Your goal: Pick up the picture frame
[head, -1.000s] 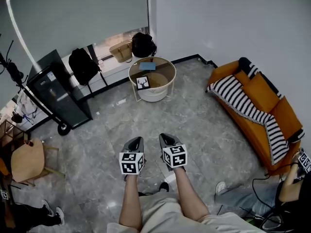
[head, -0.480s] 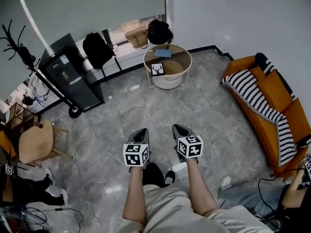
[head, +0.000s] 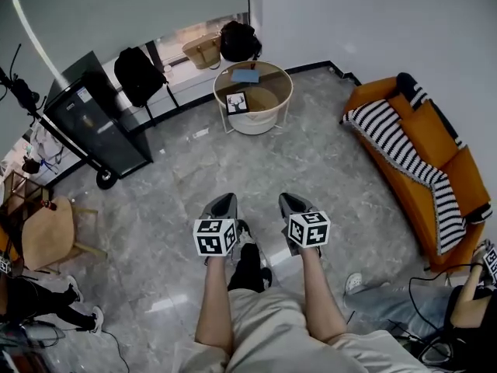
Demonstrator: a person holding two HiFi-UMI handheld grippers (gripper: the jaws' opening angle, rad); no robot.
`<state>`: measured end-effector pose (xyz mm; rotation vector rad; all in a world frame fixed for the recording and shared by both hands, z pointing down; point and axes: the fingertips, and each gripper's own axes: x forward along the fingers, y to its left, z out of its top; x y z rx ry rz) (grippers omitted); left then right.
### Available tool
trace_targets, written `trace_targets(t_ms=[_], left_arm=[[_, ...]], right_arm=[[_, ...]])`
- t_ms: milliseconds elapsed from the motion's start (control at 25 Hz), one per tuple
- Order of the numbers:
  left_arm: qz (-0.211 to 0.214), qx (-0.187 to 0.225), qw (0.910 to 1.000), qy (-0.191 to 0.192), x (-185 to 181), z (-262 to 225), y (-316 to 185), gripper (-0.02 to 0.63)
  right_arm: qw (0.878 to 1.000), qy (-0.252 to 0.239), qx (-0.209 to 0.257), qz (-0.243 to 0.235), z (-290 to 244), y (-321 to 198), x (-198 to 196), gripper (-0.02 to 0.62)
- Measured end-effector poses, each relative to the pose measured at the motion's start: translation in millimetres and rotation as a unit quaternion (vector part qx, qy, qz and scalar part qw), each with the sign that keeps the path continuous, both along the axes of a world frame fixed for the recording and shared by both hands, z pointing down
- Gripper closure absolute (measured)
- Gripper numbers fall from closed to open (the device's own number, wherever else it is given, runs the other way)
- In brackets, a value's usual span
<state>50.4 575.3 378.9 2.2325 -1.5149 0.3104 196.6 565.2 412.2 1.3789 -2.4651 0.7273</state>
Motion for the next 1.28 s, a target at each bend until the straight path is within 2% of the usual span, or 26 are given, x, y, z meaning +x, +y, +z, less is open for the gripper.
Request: trace_targets(t_ms=[120, 280, 440, 840, 1280], left_arm=[[0.007, 0.002, 1.0, 0.003, 6.9, -1.6, -11.3, 0.584], [0.018, 0.0, 0.9998, 0.008, 13.1, 4.7, -26.2, 0.584], [0.015, -0.008, 0.9998, 0.0, 4.4, 9.8, -37.8, 0.584], [-0.008, -0.02, 0.9997, 0.014, -15.3, 15.9, -106.6, 0.584], [0.012, -0.036, 0.9993, 0.005, -19.3, 12.4, -212.5, 0.584]], right_arm=[[1.0, -0.007, -0.005, 0.011, 1.1, -7.2, 8.9, 0.554], [0.998, -0.05, -0.017, 0.029, 2.9, -26.5, 15.5, 0.554], [0.997, -0.062, -0.02, 0.033, 2.0, -42.4, 12.9, 0.554], [0.998, -0.047, -0.032, 0.008, 5.6, -108.3, -8.7, 0.554], [0.997, -0.057, -0.05, 0.022, 8.1, -207.4, -19.9, 0.554]])
